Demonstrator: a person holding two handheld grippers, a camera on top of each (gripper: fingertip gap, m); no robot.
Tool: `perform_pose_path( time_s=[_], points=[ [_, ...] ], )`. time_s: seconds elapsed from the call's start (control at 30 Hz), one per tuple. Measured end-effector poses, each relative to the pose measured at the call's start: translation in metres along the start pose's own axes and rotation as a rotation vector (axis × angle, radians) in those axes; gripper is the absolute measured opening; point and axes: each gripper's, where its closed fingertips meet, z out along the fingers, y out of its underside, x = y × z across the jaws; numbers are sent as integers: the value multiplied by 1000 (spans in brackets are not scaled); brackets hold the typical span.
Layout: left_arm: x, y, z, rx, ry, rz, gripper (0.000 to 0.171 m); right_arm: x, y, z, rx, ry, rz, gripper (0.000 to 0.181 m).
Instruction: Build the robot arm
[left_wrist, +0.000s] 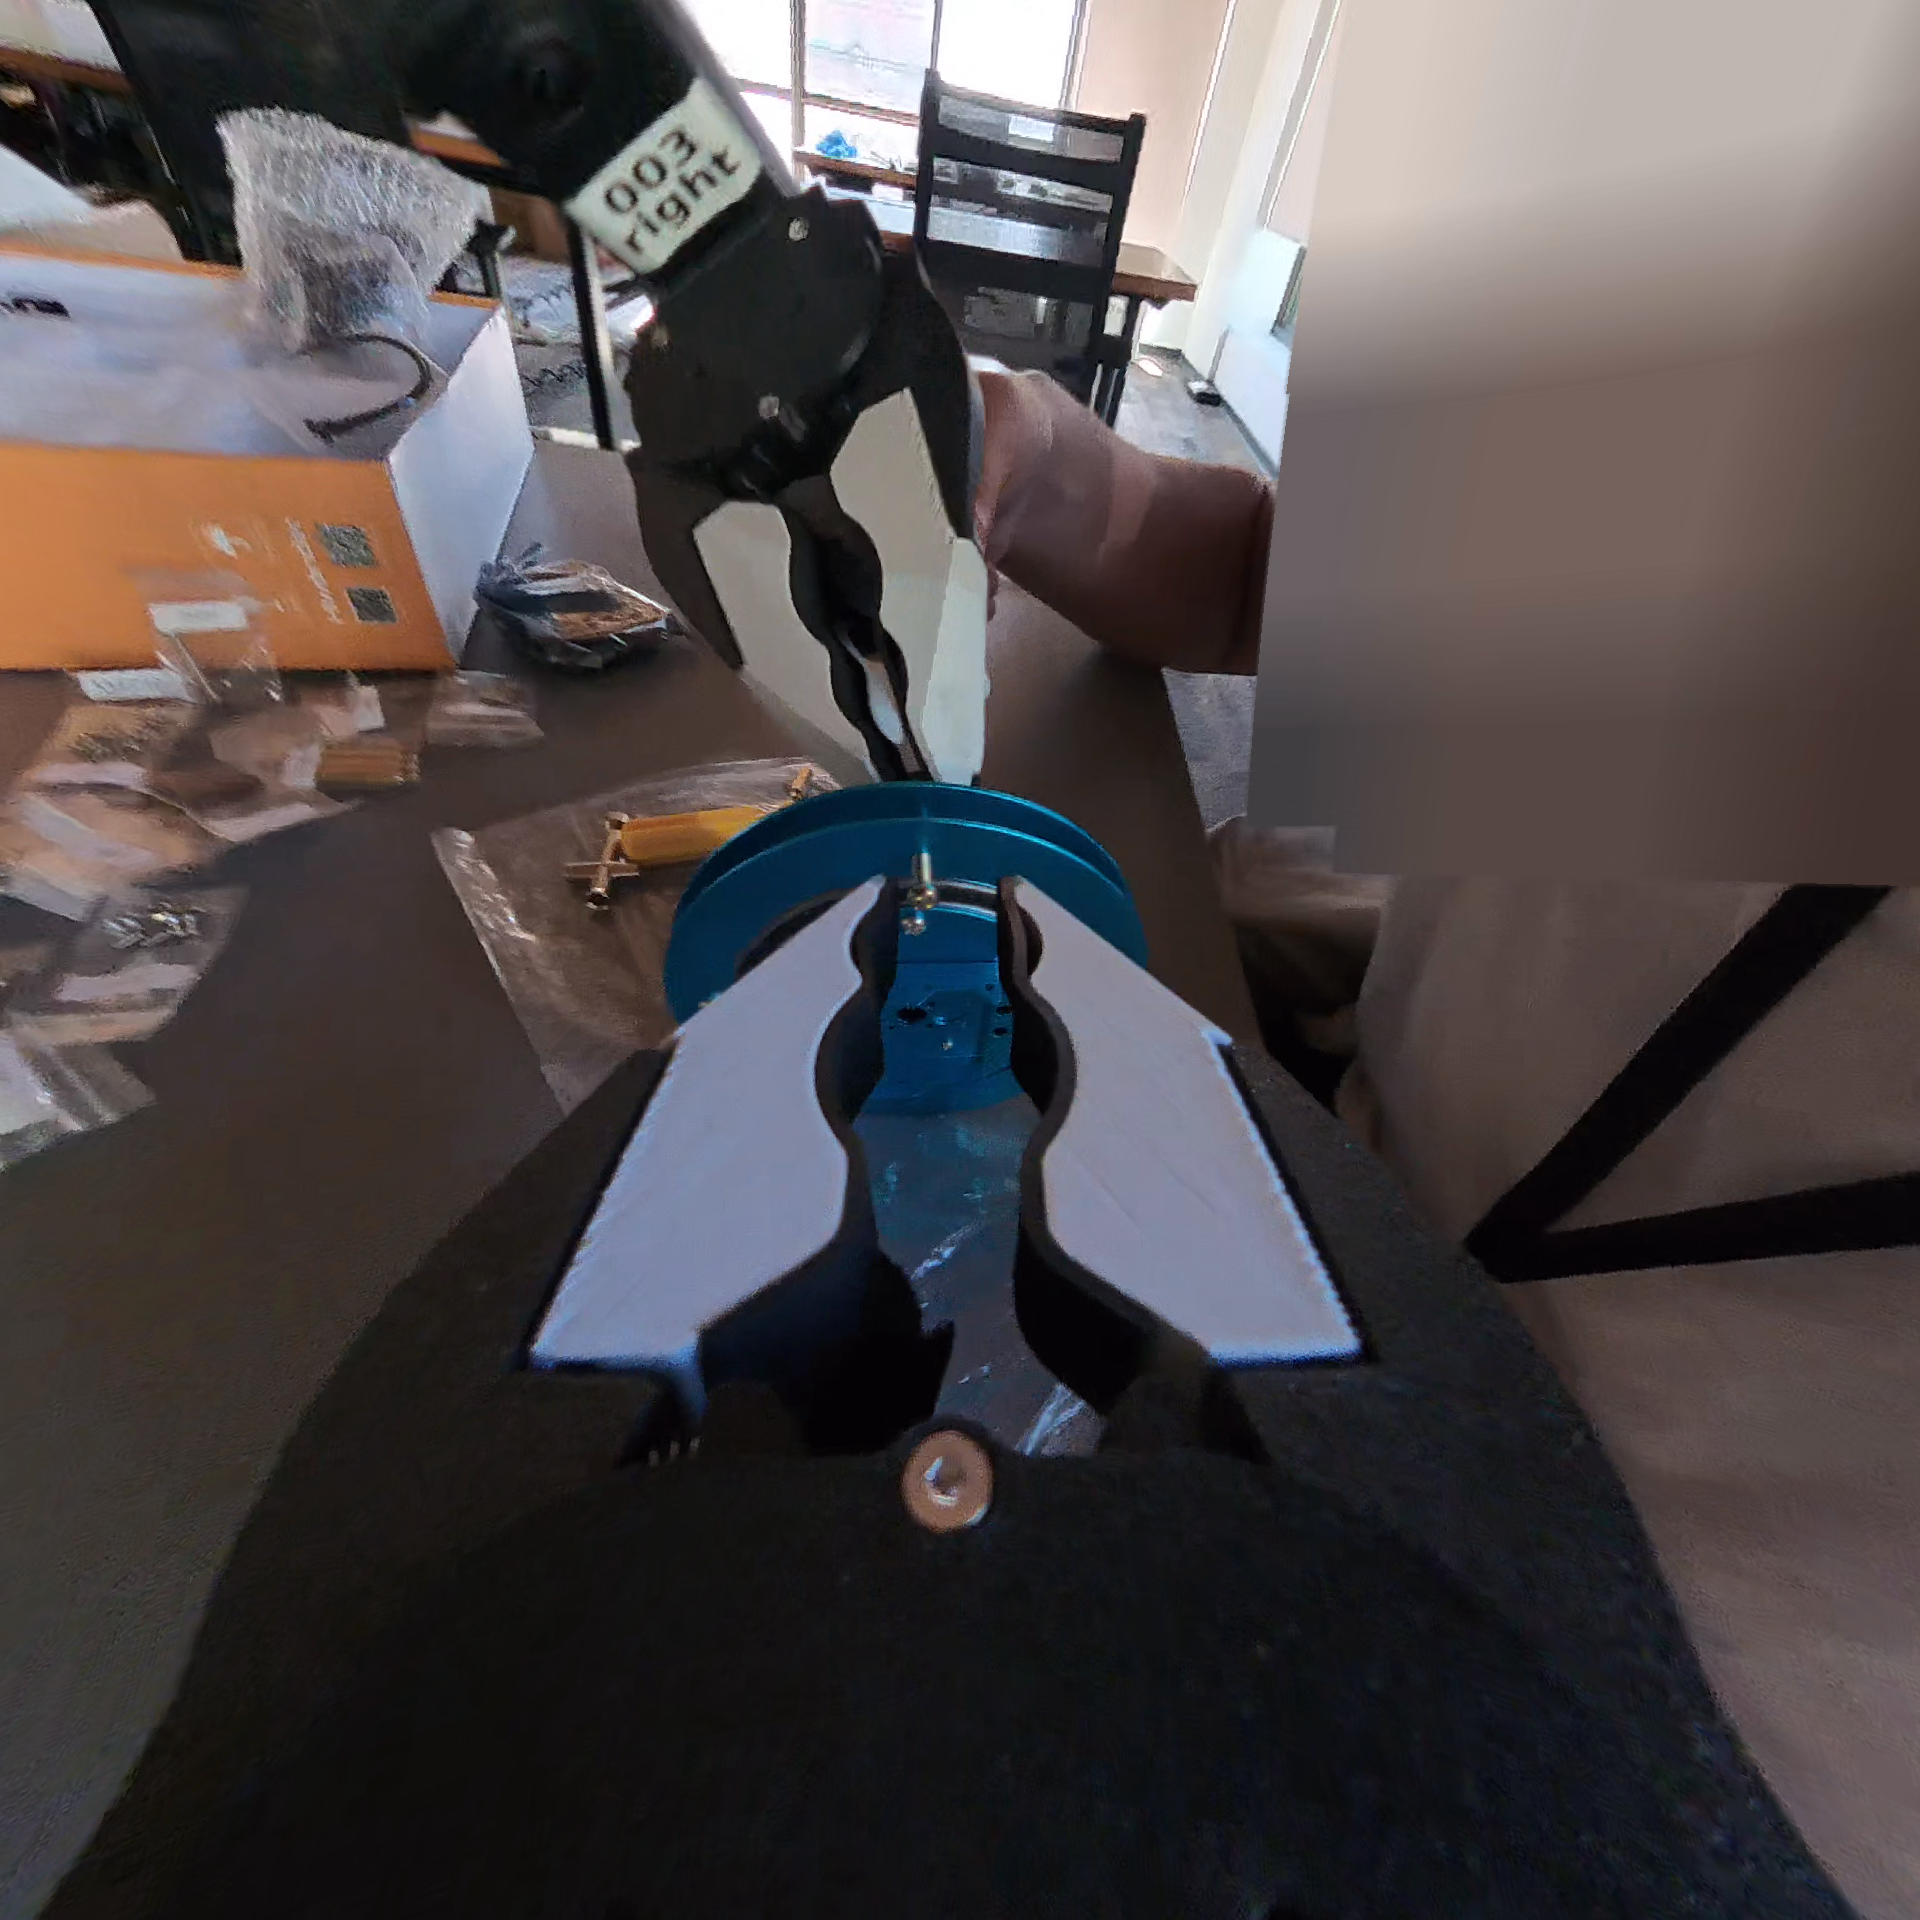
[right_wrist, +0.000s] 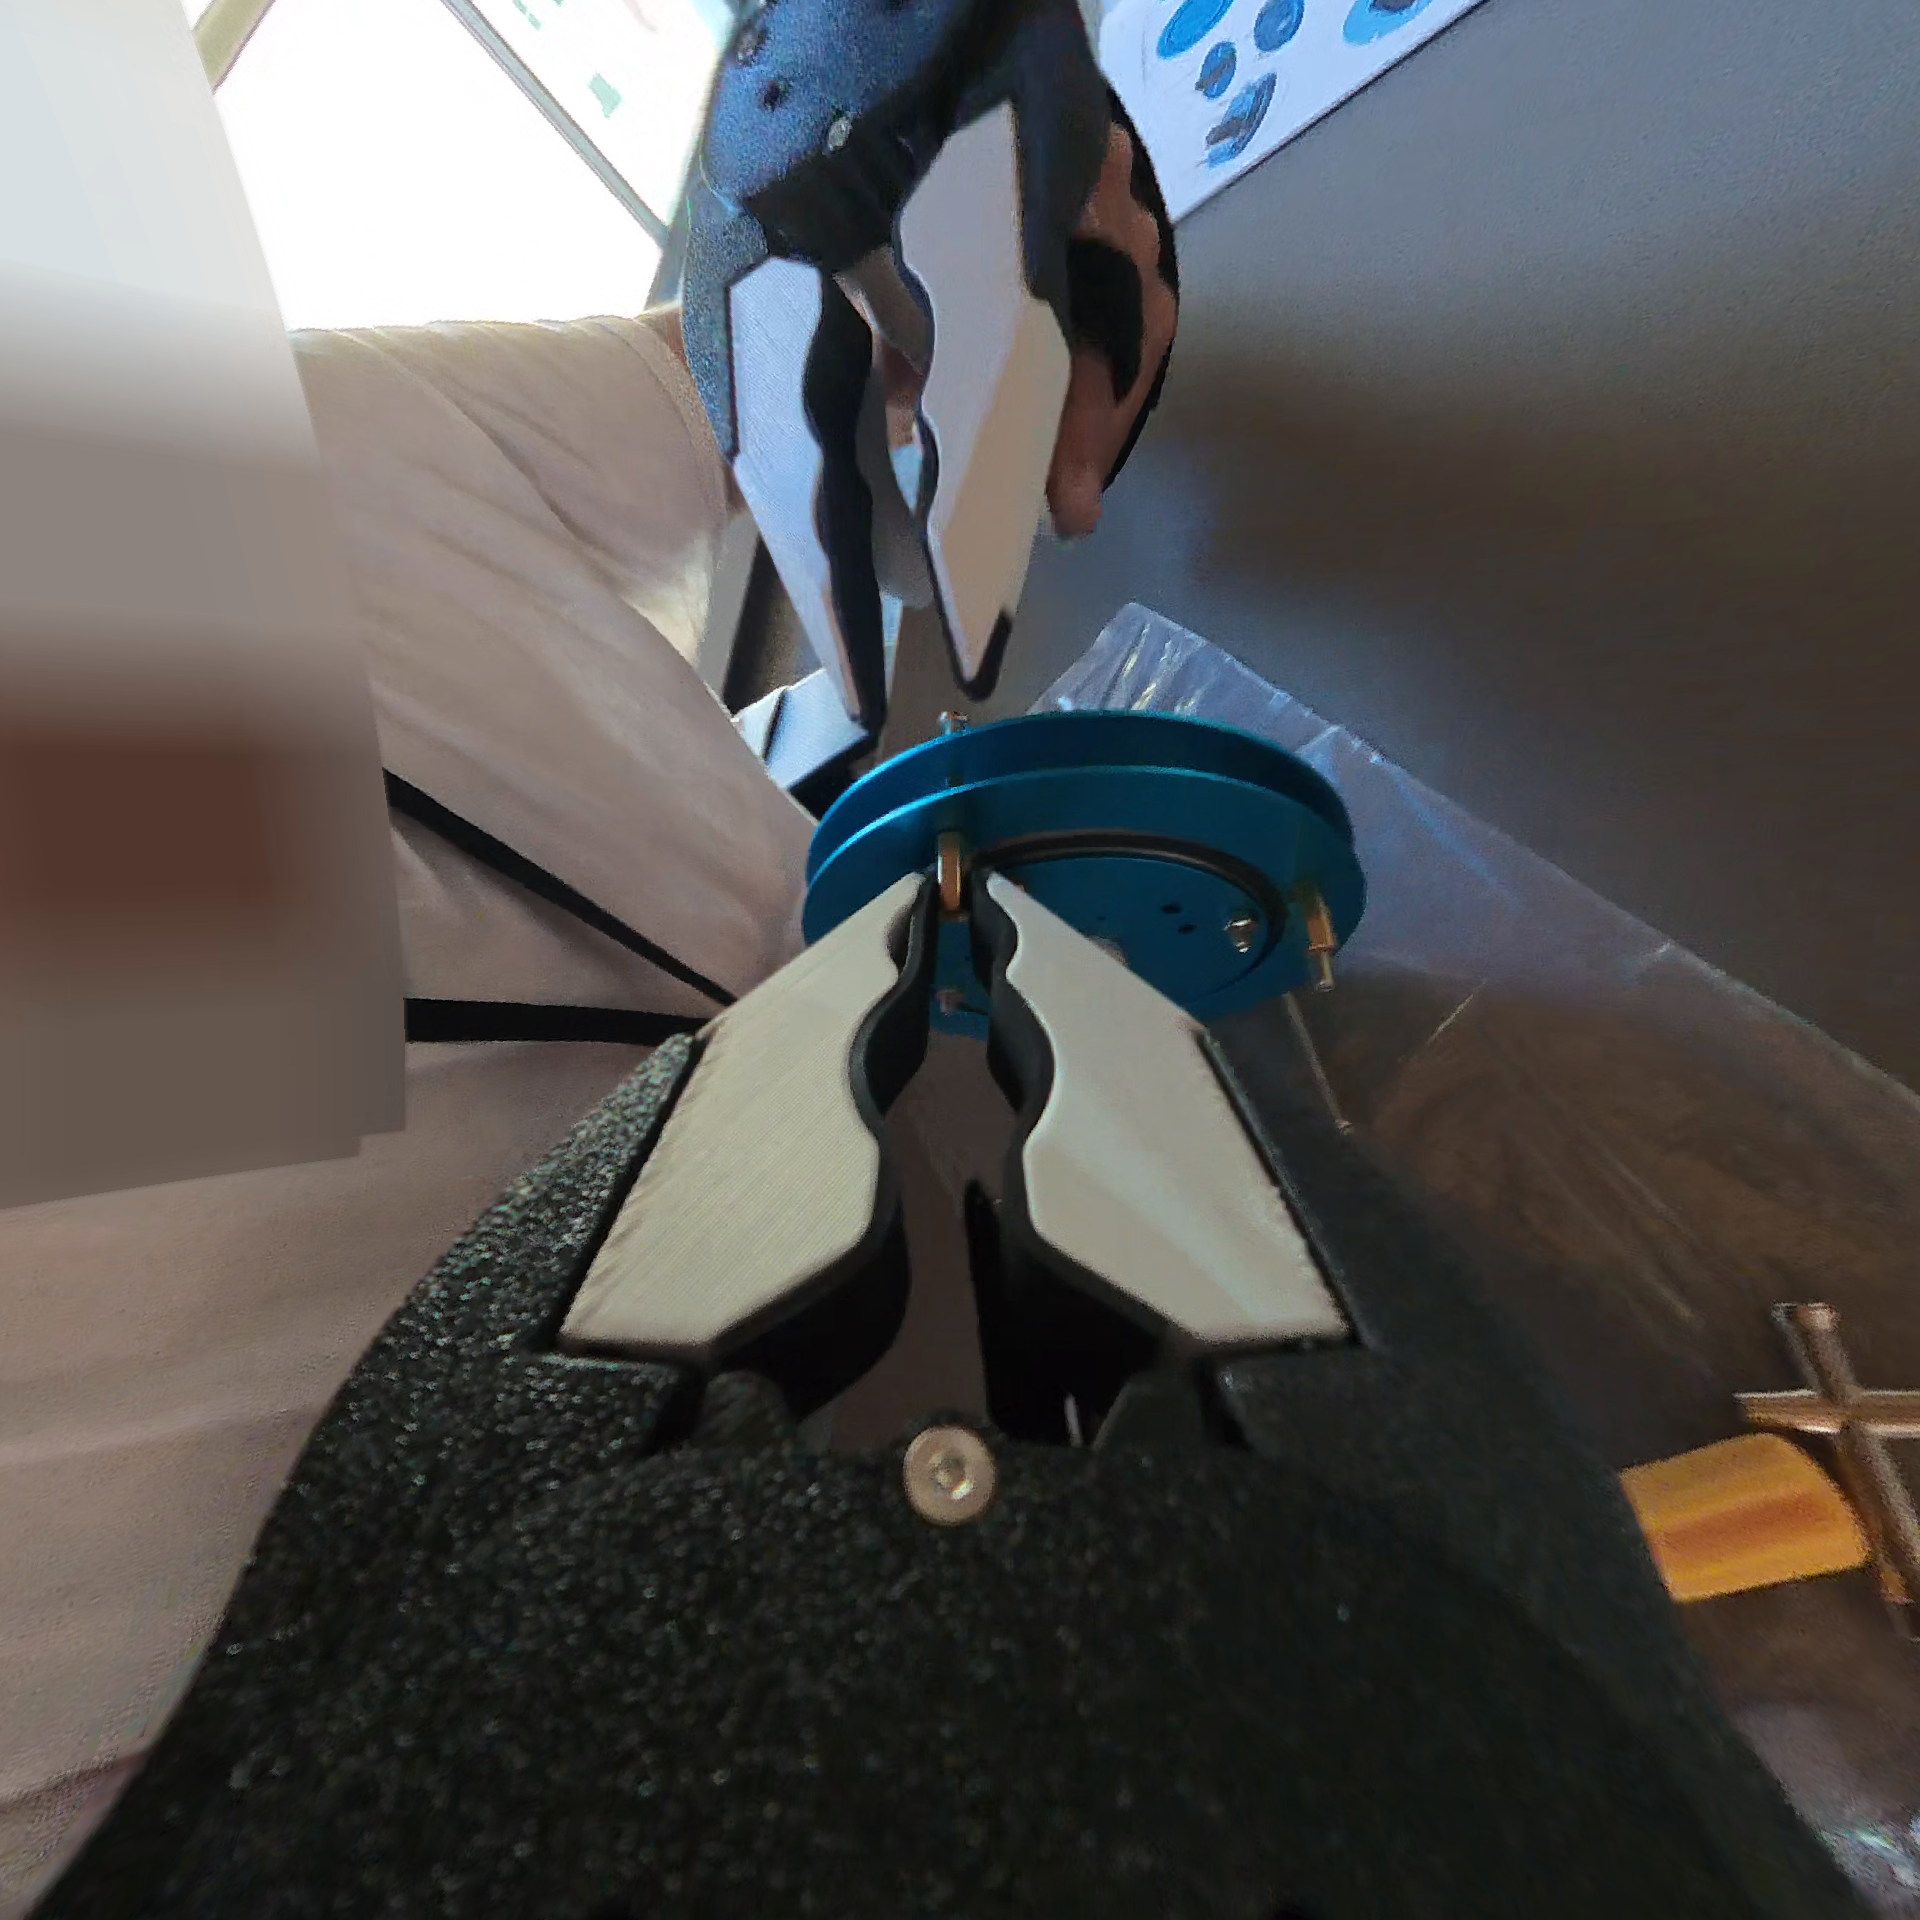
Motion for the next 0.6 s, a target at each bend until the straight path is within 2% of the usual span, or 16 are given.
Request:
perform_pose_path(
  time_s=[0.27,0.47,0.6],
  points=[
    [-8,4,3,-5,-41,-19,13,9,-6,1,-29,283,-293,5],
    [-11,6,4,-13,-49,-32,5,11,-9,2,-34,362,-437,4],
    [-10,8,4,-9,-33,-46,5,9,-10,2,12,314,-438,5]
  ],
)
